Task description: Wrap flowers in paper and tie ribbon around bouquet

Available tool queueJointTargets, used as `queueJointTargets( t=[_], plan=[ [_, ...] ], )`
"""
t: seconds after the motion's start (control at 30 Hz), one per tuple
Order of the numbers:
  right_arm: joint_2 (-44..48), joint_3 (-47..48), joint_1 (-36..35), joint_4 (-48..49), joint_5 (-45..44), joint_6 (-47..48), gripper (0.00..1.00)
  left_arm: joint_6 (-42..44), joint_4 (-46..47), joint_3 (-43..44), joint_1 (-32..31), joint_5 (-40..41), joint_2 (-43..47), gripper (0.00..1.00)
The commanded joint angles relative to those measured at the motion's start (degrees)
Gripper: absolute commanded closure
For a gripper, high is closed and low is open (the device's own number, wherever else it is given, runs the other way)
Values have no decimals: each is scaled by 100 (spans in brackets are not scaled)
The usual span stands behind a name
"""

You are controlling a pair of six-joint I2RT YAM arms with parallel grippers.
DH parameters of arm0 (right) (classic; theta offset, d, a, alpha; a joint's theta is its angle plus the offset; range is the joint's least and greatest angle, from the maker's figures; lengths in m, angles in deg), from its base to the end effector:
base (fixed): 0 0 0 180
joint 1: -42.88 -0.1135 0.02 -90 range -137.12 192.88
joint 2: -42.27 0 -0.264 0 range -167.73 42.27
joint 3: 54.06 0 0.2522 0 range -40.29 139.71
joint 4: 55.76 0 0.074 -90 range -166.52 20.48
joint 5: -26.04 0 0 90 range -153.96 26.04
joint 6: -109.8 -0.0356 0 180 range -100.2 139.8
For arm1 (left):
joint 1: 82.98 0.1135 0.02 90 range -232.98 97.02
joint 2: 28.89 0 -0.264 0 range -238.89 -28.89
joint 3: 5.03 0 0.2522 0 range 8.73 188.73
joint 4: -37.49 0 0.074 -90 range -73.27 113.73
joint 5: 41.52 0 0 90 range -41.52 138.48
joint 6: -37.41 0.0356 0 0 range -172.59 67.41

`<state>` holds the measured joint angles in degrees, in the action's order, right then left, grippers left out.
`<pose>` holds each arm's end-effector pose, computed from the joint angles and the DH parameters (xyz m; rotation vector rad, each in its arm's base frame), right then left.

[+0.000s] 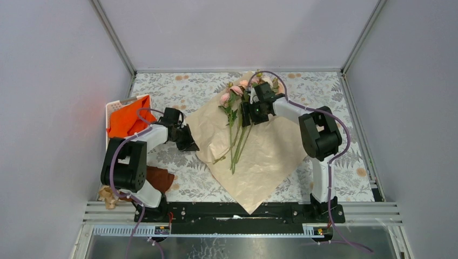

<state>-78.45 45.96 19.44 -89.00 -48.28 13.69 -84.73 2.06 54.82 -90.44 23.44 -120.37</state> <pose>0.4132 0.1896 0.1638 -0.4966 2.5009 0.5506 0.2786 -0.0517 0.1473 -0.4770 2.7728 -0.7804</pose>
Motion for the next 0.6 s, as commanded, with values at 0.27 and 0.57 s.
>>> queueJointTargets(
  t=[0.27, 0.57],
  plan=[
    [2371, -844, -97, -1162, -1045, 486, 17, 49, -309, -95, -5, 229, 819, 100],
    [1984, -941, -2017, 507, -1134, -413, 59, -55, -54, -318, -10, 292, 991, 100]
  ],
)
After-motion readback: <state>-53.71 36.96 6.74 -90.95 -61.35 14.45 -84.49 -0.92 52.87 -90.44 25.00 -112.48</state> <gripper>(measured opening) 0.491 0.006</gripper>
